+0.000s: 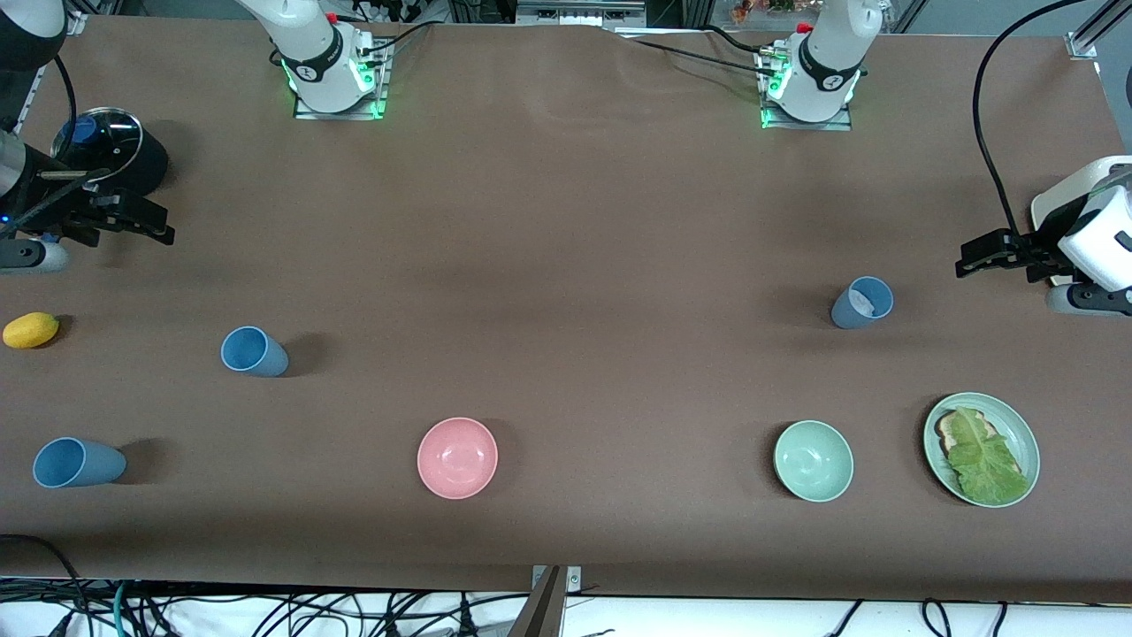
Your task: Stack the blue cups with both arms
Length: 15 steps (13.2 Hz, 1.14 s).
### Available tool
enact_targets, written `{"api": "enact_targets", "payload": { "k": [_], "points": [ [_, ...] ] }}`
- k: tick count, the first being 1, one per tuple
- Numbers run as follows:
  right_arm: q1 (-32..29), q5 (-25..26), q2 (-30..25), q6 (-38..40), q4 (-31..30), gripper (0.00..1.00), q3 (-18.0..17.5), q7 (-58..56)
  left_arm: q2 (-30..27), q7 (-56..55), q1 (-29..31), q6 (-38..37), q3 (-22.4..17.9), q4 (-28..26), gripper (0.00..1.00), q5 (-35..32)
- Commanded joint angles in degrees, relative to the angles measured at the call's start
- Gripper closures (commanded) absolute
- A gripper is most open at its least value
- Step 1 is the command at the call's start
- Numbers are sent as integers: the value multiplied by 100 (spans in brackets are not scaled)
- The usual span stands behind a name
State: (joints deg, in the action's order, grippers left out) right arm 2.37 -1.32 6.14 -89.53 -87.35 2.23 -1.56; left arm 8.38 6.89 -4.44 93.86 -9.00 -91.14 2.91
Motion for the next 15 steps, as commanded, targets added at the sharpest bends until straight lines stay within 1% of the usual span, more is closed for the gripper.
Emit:
{"api": "enact_targets", "payload": {
  "k": [1, 12, 15],
  "points": [
    [-26, -79, -60, -29, -37, 0, -29, 68, 6, 49, 13, -26, -5, 44, 0, -54],
    [-26, -79, -51, -38, -37, 0, -21, 68, 15, 49, 5, -26, -5, 44, 0, -54],
    [-44, -79, 1, -152, -37, 0, -12, -11, 15, 40, 5, -26, -5, 44, 0, -54]
  ]
}}
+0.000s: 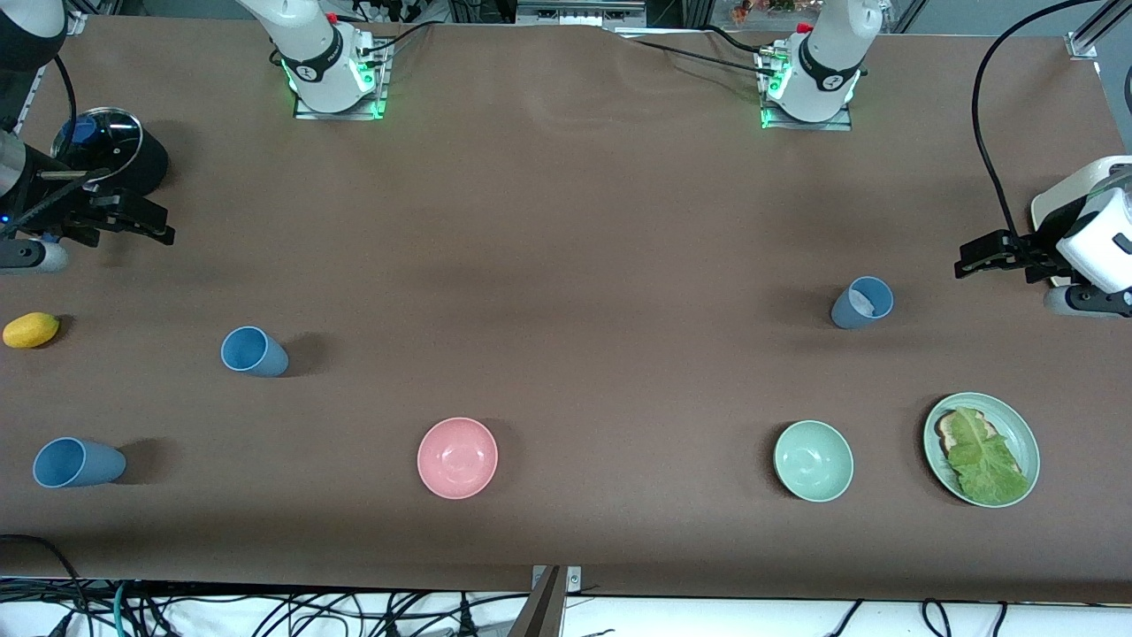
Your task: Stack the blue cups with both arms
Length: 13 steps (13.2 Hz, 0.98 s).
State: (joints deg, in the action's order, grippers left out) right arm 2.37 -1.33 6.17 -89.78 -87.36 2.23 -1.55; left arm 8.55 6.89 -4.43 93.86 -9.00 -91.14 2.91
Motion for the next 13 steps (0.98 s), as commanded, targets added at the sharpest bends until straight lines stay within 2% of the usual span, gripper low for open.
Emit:
{"api": "enact_targets", "payload": {
  "k": [1, 4, 7, 10, 11, 13],
  "points": [
    [-52, -69, 24, -275, -44, 0, -3, -20, -3, 49, 4, -26, -5, 44, 0, -54],
    [-70, -60, 261, -452, -18, 0, 5, -20, -3, 40, 4, -26, -5, 44, 0, -54],
    [-201, -112, 1033, -427, 25, 0, 67, -3, 67, 40, 4, -26, -5, 44, 0, -54],
    [-141, -43, 1053, -505, 61, 0, 41, -29, 435, 31, 74, 105, -5, -52, 0, -54],
    [-149, -60, 1149, -566, 52, 0, 41, -12, 471, 31, 83, 410, -14, -322, 0, -54],
    [-219, -34, 1368, -768, 70, 0, 67, -99, 122, 40, 135, 1410, -5, -1409, 0, -54]
  ]
}}
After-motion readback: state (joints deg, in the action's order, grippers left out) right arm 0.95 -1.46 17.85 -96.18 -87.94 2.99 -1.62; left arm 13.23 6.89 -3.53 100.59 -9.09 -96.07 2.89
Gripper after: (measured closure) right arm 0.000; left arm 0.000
